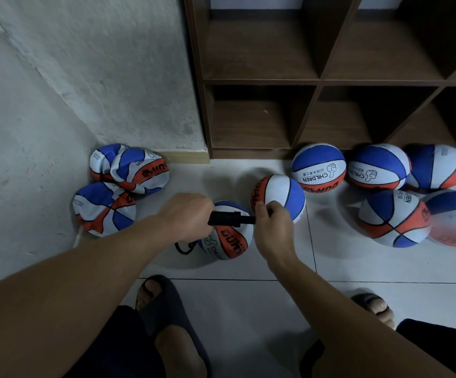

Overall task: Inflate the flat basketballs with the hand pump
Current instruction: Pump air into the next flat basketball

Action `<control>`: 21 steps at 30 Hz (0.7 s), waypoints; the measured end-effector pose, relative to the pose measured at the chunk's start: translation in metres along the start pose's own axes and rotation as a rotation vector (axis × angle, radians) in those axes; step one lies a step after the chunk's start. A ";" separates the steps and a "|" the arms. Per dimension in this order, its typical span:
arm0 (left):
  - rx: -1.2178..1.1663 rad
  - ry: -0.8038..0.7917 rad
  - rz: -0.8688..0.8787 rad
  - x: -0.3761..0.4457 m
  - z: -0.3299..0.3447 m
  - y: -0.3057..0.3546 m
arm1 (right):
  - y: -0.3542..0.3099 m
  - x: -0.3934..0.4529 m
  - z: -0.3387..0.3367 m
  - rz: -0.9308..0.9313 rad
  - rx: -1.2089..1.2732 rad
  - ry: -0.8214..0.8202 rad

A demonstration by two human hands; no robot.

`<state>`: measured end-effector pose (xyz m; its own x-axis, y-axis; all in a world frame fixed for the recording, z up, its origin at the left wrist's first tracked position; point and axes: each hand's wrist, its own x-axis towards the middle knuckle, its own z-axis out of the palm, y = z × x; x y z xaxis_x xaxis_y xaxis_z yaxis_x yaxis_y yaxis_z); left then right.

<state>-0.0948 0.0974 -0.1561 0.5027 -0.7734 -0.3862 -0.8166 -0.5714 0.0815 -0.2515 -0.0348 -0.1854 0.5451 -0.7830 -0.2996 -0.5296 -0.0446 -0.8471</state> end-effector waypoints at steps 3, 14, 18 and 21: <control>-0.018 -0.020 0.025 0.000 0.008 0.004 | 0.000 -0.005 0.007 -0.052 0.006 -0.055; -0.076 -0.035 0.045 0.002 0.003 0.000 | 0.001 0.007 0.002 -0.038 -0.002 -0.102; -0.084 -0.045 -0.031 0.003 0.000 -0.021 | 0.003 0.036 -0.032 0.077 0.007 0.033; -0.111 -0.053 -0.058 0.002 -0.002 -0.029 | 0.004 0.046 -0.046 0.083 0.026 0.043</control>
<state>-0.0696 0.1117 -0.1578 0.5296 -0.7244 -0.4413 -0.7487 -0.6437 0.1581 -0.2579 -0.0994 -0.1822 0.4718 -0.8091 -0.3504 -0.5541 0.0371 -0.8316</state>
